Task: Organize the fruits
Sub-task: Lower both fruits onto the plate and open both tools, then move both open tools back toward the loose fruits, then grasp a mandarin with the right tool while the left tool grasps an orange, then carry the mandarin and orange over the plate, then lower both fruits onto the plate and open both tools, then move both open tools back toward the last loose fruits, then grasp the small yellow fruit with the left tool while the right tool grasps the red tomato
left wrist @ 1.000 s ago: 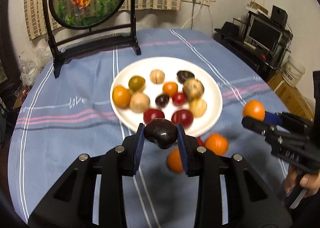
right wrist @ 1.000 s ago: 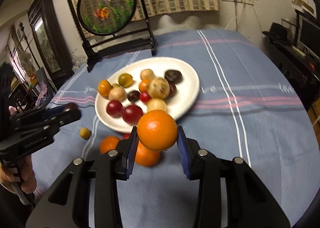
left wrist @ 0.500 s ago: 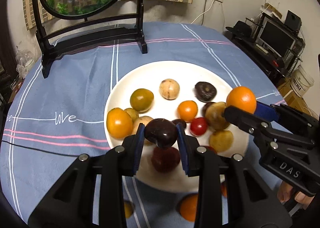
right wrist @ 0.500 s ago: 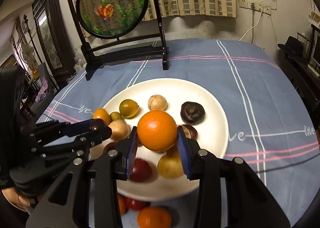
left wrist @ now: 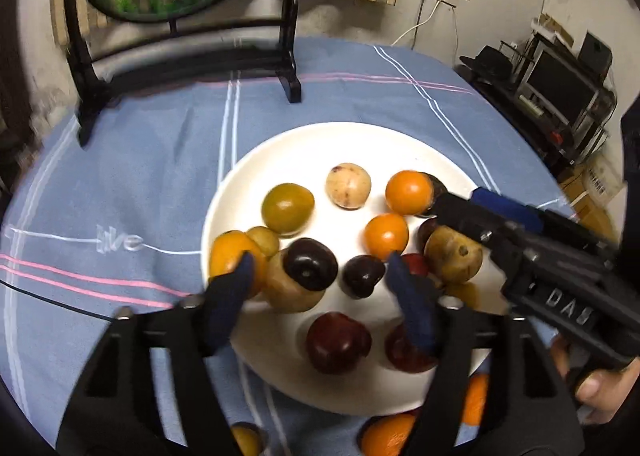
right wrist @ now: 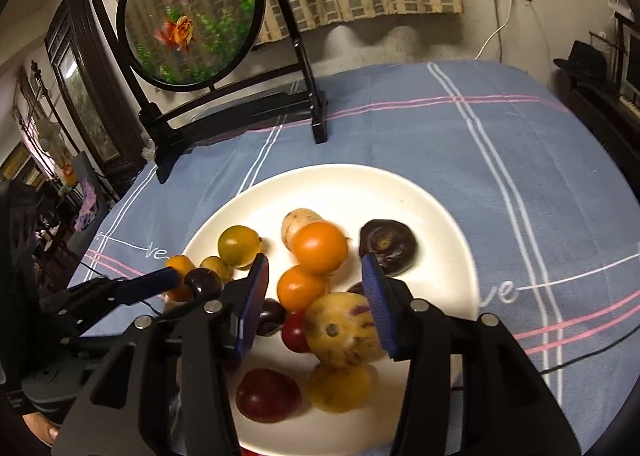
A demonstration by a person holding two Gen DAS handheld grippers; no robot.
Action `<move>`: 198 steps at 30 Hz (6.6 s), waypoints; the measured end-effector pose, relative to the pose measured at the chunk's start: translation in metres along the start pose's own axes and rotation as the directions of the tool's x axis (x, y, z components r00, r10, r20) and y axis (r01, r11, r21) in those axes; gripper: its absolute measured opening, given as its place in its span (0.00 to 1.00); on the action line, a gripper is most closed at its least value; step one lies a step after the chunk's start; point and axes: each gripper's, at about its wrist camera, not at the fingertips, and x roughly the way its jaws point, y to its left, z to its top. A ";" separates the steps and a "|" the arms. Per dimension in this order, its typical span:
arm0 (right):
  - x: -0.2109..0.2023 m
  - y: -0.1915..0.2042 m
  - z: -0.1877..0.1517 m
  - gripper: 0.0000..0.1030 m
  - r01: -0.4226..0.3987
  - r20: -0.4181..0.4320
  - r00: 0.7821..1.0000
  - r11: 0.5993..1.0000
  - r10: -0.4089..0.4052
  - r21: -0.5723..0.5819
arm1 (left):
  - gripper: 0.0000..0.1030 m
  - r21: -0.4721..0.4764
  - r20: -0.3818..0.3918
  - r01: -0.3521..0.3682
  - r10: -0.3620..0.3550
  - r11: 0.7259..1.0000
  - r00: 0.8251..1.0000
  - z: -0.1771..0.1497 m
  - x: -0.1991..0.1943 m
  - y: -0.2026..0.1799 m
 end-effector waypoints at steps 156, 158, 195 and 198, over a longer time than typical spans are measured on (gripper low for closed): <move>-0.074 0.003 -0.061 0.47 0.000 -0.013 1.000 1.000 0.000 -0.002 | 0.78 -0.070 0.047 -0.069 0.072 0.995 0.996 -0.056 -0.078 0.025; -0.074 0.005 -0.071 0.47 0.017 -0.027 0.999 1.000 -0.017 -0.023 | 0.78 -0.065 0.044 -0.073 0.076 0.995 0.996 -0.068 -0.082 0.026; -0.028 0.040 -0.118 0.30 0.086 -0.164 0.981 0.988 -0.106 -0.125 | 0.81 -0.032 -0.095 -0.084 0.081 0.996 0.992 -0.117 -0.035 0.046; -0.040 0.029 -0.121 0.30 0.074 -0.157 0.984 0.993 -0.088 -0.092 | 0.77 -0.017 -0.107 -0.082 0.080 0.997 0.991 -0.118 -0.031 0.043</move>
